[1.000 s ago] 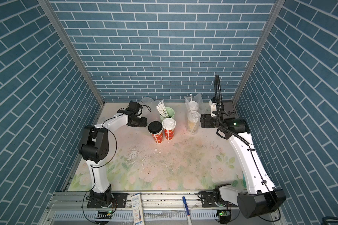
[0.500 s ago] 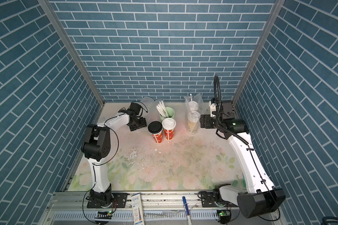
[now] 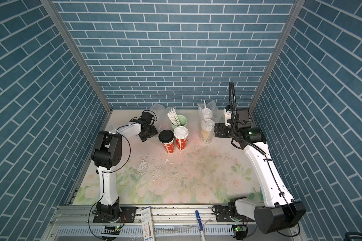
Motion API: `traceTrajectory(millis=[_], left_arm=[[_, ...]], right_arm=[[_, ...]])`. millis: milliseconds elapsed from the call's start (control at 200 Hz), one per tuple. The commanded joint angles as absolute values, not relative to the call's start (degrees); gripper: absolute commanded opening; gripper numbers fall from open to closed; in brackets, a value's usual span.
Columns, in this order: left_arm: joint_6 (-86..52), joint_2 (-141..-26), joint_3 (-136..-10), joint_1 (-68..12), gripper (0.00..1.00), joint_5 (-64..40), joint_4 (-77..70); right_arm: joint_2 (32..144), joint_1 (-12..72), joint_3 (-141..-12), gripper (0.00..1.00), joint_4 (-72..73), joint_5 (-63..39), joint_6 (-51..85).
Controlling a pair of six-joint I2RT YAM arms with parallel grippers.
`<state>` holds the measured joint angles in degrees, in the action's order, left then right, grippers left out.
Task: Pack milk tea into plastic carrier bags
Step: Adjust the plastic carrier bag at the center of the board.
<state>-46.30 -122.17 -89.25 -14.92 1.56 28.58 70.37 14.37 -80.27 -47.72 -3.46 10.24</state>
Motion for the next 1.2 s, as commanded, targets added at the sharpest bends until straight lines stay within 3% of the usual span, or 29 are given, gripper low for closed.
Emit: traceTrajectory(millis=[0, 220, 400, 735, 1196], left_arm=[[-48.1, -123.6, -90.5, -14.9, 0.66, 3.6, 28.5], [-47.8, -123.1, -89.5, -14.9, 0.23, 4.5, 29.2], [-47.4, -121.2, -87.8, -14.9, 0.0, 6.1, 29.4], [-48.2, -114.5, -83.4, -15.2, 0.0, 9.0, 27.0], [-52.1, -91.1, -64.7, -15.1, 0.0, 11.6, 25.1]], right_arm=[[69.1, 14.5, -79.7, 0.85, -47.5, -2.6, 10.6], [68.8, 14.6, -79.4, 0.85, -47.5, -2.5, 10.7], [68.0, 14.5, -78.8, 0.85, -47.4, -2.5, 11.0], [66.6, 14.6, -78.0, 0.85, -47.4, -2.3, 11.2], [64.6, 14.7, -76.7, 0.85, -46.9, -7.6, 13.4]])
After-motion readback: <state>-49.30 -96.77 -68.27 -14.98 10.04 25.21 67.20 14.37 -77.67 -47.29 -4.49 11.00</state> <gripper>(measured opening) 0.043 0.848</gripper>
